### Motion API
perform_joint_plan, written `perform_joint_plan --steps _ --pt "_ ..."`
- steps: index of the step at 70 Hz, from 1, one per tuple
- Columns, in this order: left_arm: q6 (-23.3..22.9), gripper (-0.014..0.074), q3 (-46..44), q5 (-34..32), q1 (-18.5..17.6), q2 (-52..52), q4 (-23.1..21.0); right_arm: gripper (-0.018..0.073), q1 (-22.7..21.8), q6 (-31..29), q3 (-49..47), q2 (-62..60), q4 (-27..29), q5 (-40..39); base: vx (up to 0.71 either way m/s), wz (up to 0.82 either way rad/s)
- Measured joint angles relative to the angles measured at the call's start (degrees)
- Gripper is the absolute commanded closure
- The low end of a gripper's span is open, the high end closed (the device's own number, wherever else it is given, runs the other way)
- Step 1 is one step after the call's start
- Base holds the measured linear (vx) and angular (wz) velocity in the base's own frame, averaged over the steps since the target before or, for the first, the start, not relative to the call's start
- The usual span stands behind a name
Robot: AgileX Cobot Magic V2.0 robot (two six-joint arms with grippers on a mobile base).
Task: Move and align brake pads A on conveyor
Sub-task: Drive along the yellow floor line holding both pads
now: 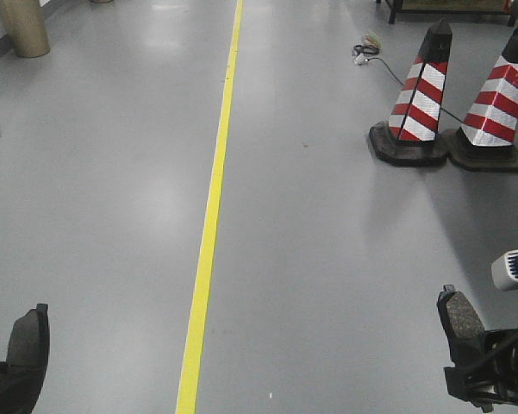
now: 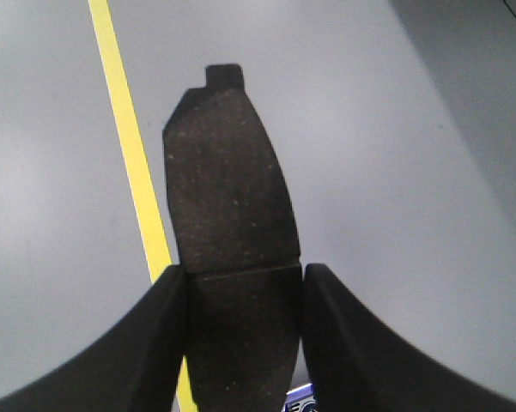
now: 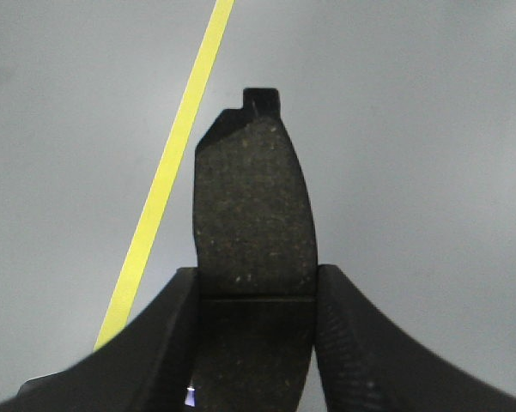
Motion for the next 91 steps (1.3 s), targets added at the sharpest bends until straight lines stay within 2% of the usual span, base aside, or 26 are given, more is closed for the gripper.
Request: perform_joint_plan --steps 91 --pt "0.0 0.0513 0.0 0.0 0.0 0.0 0.0 0.05 0.0 0.0 0.0 0.0 0.0 0.0 0.63 -0.12"
